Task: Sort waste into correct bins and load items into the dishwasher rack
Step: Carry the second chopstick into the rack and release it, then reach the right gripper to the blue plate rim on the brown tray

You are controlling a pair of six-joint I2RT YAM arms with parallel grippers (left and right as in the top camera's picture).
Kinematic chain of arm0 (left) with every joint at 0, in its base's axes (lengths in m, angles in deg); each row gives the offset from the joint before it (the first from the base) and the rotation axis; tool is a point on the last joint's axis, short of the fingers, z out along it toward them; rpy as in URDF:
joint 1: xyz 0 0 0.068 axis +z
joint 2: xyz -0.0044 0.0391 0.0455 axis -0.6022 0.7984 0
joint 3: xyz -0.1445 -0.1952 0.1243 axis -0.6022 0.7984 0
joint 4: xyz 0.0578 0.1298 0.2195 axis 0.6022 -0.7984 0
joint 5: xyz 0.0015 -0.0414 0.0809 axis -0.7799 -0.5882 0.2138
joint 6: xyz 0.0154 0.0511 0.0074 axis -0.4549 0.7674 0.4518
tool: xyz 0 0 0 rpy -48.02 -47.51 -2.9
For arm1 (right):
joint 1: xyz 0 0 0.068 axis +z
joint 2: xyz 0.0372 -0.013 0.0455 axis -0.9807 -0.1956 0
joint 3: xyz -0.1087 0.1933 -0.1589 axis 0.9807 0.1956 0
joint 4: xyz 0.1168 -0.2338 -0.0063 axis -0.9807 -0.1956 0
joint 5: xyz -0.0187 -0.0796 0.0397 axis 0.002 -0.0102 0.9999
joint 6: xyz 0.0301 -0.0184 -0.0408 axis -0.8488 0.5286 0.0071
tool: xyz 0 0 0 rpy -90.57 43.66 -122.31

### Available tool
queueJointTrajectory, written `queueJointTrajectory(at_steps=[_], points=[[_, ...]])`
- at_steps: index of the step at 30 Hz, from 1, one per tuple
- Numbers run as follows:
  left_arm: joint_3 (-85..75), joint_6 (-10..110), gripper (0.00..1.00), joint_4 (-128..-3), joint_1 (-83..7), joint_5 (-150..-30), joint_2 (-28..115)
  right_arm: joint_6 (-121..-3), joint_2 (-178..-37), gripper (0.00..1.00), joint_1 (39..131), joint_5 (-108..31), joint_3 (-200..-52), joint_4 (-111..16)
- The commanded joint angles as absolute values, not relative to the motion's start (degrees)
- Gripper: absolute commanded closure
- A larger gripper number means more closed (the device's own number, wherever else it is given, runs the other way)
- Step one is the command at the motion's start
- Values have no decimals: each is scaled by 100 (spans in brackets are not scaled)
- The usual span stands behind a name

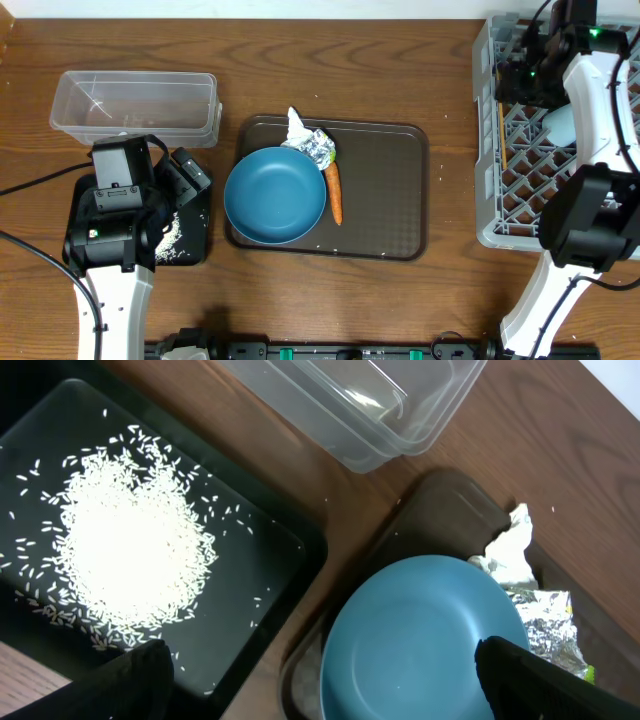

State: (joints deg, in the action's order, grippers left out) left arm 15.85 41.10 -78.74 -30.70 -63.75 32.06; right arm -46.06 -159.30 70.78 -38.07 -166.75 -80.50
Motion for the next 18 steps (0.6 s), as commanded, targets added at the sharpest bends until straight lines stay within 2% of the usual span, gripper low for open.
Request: queueJointTrajectory(at_steps=[1,3,5,6,11,18], points=[[1491,4101,1,-7890,-3046,-6325,3214,-4630,-15451,38,7309,-2986,-16878,-8192],[1491,4101,1,-7890,-3046,-6325,3214,-4633,-15268,32,7471,-2500,-16878,-8306],[1491,4101,1,-7890,-3046,-6325,3214,-4633,-15159,8,7655,-1989,-16878,-8321],[1491,4101,1,-7890,-3046,-6325,3214,-4633,-15124,1,7784,-1718,-16878,-8319],[1491,4101,0,-7890,-3046,-6325,3214,-4827,-15139,1,8555,-1445,-16813,-8319],[1491,4101,1,-7890,-3046,-6325,3214,-4845,-15150,1,9670,-2533,-16675,-8301]])
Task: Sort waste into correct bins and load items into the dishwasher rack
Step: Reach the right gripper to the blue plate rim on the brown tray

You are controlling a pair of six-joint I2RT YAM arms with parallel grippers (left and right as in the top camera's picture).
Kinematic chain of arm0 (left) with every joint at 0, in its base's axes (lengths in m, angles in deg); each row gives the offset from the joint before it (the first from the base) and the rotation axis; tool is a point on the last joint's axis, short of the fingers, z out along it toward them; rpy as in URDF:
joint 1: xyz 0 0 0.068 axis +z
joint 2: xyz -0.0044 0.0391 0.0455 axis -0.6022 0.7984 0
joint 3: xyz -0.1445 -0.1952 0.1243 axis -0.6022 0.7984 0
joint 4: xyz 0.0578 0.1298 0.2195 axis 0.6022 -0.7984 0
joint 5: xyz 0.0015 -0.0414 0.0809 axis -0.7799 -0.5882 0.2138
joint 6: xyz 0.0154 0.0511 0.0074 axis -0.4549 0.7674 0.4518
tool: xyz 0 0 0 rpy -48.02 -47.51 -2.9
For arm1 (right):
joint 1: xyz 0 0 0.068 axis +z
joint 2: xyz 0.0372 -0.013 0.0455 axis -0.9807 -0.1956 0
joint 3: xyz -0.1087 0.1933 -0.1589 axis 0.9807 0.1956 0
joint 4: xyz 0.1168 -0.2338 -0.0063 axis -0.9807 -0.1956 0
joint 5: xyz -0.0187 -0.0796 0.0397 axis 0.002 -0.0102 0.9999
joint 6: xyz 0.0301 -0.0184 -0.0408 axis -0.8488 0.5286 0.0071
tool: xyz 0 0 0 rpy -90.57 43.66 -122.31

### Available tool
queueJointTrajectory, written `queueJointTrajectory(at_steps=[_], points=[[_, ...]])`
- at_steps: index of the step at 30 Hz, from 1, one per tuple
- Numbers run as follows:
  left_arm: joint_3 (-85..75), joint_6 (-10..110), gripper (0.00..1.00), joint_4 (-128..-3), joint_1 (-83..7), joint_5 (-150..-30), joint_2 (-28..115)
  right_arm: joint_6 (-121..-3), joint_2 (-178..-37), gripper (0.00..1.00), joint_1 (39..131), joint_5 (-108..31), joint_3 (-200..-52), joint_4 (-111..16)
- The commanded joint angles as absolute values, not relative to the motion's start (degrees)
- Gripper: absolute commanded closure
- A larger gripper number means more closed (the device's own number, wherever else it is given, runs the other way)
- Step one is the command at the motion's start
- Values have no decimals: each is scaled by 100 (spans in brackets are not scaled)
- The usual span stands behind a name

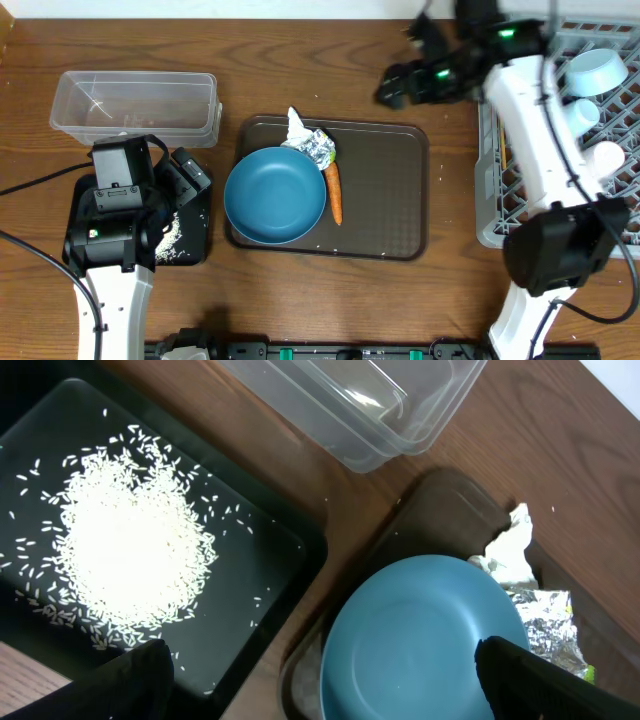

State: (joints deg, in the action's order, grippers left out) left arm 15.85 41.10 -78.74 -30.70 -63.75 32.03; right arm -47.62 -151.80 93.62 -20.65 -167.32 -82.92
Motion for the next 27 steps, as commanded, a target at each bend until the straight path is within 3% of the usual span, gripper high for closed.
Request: queueJointTrajectory(at_steps=[1,14,27], points=[[1491,4101,1,-7890,-3046,-6325,3214,-4845,-15150,1,9836,-2725,-16675,-8268],[1491,4101,1,-7890,-3046,-6325,3214,-4849,-15150,1,10933,-3174,-16675,-7991],[1491,4162,1,-7853,-3046,-5877,3214,-5745,-15150,1,10170,-4935,-16675,-8067]])
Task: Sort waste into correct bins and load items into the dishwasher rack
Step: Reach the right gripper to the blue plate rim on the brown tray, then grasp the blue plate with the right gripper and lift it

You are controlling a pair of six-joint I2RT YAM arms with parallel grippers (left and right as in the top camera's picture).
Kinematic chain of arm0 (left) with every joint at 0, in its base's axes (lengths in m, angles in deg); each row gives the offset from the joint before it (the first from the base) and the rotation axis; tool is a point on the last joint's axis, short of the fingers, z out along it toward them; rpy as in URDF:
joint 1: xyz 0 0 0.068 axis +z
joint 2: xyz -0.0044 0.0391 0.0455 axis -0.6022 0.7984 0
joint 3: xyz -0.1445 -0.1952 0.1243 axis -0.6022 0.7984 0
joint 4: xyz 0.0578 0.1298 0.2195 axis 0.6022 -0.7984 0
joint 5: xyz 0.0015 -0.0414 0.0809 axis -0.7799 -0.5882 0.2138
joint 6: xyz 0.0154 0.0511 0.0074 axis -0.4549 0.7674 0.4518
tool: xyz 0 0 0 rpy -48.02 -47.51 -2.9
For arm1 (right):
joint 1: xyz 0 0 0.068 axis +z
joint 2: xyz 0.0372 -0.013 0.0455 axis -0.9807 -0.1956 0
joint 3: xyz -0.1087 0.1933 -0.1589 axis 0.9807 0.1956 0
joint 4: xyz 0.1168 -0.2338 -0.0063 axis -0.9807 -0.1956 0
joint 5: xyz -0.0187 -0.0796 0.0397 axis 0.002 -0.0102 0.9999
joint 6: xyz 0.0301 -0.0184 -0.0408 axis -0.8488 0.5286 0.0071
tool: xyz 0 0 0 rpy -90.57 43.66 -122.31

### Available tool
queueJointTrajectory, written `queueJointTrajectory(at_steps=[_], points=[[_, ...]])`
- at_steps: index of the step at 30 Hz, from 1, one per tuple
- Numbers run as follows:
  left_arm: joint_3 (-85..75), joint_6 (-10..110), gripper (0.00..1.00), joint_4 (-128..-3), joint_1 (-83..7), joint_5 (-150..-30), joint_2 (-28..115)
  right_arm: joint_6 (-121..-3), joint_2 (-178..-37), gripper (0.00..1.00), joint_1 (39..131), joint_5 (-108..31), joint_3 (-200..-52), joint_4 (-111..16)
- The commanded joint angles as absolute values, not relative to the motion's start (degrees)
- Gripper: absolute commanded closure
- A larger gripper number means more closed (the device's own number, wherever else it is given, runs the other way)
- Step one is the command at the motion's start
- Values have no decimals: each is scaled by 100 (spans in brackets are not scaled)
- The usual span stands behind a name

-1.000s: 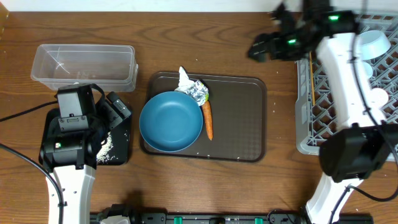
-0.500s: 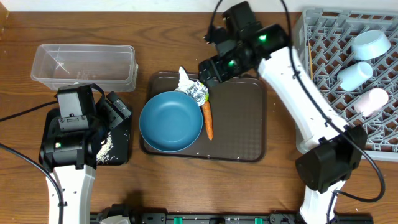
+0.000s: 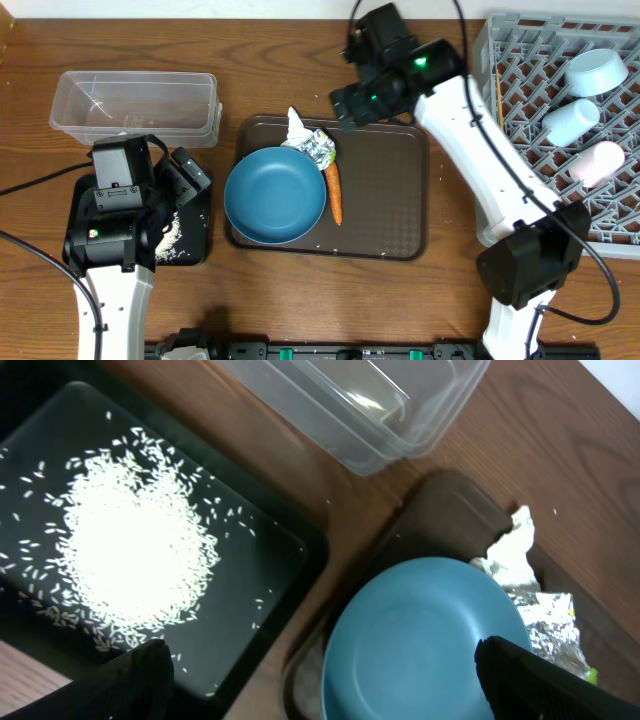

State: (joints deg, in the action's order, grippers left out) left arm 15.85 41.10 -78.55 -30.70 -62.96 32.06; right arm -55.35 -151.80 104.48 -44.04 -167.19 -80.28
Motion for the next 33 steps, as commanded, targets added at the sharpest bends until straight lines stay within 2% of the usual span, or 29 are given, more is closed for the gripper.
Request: queueJointTrajectory(at_steps=[1,9,23,30,33], points=[[1491,4173,1,-7853,-3046,-5741,3214,-5743,-15150,1,10059,-5020,-16675,-8104],[1491,4167,1,-7850,-3046,-5641,3214,-5745,-15150,1,9425,-5090,-16675,-8271],[1495,4123,1,-7916,-3046,-6198,3214,-5756,-15150,1,9338,-5042,-16675,-8279],[1506,4114,1,-8113,-2884,-5479,3214,-5787,-15150,1,9362,-2242,-16675,-8518],[1506,3697,1,-8381,-2399,-5424,3214,-5597,-15150,1,9550,-1805,-16673,-8531]])
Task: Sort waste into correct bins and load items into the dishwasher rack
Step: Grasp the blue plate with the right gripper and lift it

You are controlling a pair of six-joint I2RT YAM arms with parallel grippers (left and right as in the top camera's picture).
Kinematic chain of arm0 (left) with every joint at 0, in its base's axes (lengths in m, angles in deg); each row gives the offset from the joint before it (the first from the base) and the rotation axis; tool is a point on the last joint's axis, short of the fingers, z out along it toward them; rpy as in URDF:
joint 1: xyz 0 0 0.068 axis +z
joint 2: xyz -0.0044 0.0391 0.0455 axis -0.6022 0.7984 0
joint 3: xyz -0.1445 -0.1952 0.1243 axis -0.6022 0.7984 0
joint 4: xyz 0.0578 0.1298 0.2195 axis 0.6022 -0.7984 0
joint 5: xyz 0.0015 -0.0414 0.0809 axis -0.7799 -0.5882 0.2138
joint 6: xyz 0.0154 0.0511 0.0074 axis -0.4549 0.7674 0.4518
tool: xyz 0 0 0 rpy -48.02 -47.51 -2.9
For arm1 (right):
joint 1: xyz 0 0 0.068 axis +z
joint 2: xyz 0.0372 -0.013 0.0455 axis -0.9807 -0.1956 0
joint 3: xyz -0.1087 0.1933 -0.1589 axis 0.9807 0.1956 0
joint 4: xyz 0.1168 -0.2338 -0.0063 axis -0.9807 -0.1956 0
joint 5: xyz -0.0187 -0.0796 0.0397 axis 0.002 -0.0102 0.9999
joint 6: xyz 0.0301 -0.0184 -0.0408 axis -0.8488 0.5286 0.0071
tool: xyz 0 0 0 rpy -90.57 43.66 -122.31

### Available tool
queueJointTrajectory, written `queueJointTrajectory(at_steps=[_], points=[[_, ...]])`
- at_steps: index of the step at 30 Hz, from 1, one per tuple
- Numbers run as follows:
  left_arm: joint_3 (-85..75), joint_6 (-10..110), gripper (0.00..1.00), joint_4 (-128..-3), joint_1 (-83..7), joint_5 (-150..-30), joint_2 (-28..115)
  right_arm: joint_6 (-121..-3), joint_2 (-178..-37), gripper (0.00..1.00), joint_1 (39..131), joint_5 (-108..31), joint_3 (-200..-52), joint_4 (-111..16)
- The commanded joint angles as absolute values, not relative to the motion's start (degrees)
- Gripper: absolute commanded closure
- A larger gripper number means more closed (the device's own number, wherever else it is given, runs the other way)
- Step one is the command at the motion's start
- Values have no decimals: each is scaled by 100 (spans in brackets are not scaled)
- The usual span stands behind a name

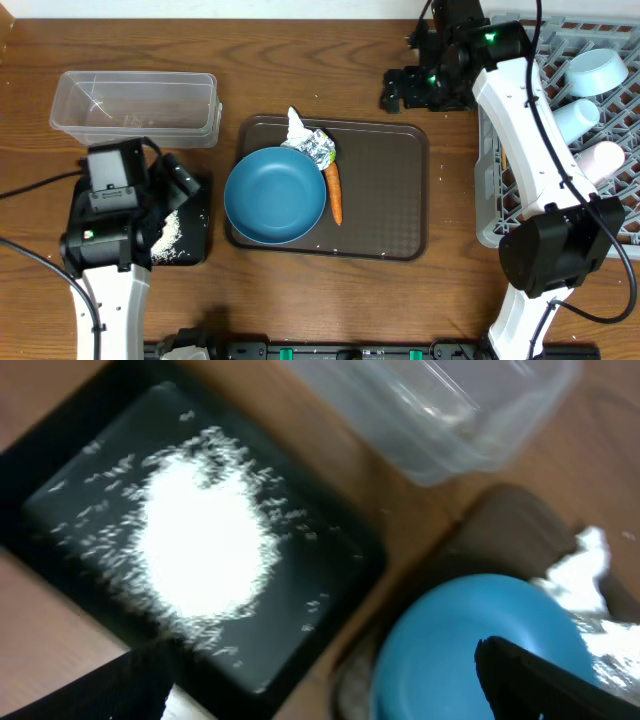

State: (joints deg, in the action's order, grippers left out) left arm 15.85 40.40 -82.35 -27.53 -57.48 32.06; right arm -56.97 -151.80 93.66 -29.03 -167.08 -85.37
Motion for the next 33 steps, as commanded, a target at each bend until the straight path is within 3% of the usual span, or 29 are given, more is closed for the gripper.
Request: queueJointTrajectory(at_steps=[1,5,10,14,20,25,33], points=[[1506,3461,1,-8480,-2150,-5424,3214,-5400,-15150,1,9668,-1821,-16673,-8522],[1506,2777,1,-8797,-1336,-5446,3214,-4794,-15163,1,10278,-2347,-16660,-8548],[1506,2772,1,-9042,-867,-5442,3214,-4362,-15233,1,11176,-3274,-16653,-8393],[1506,2772,1,-9068,-827,-5442,3214,-3608,-15443,1,12011,-3689,-16647,-8284],[1506,2772,1,-9068,-827,-5442,3214,-3570,-15924,1,12850,-4072,-16644,-8203],[1506,2772,1,-9068,-827,-5442,3214,-3579,-16446,13,13257,-3825,-16644,-8161],[1506,2772,1,-9068,-827,-5442,3214,-3603,-16798,17,13685,-3449,-16644,-8008]])
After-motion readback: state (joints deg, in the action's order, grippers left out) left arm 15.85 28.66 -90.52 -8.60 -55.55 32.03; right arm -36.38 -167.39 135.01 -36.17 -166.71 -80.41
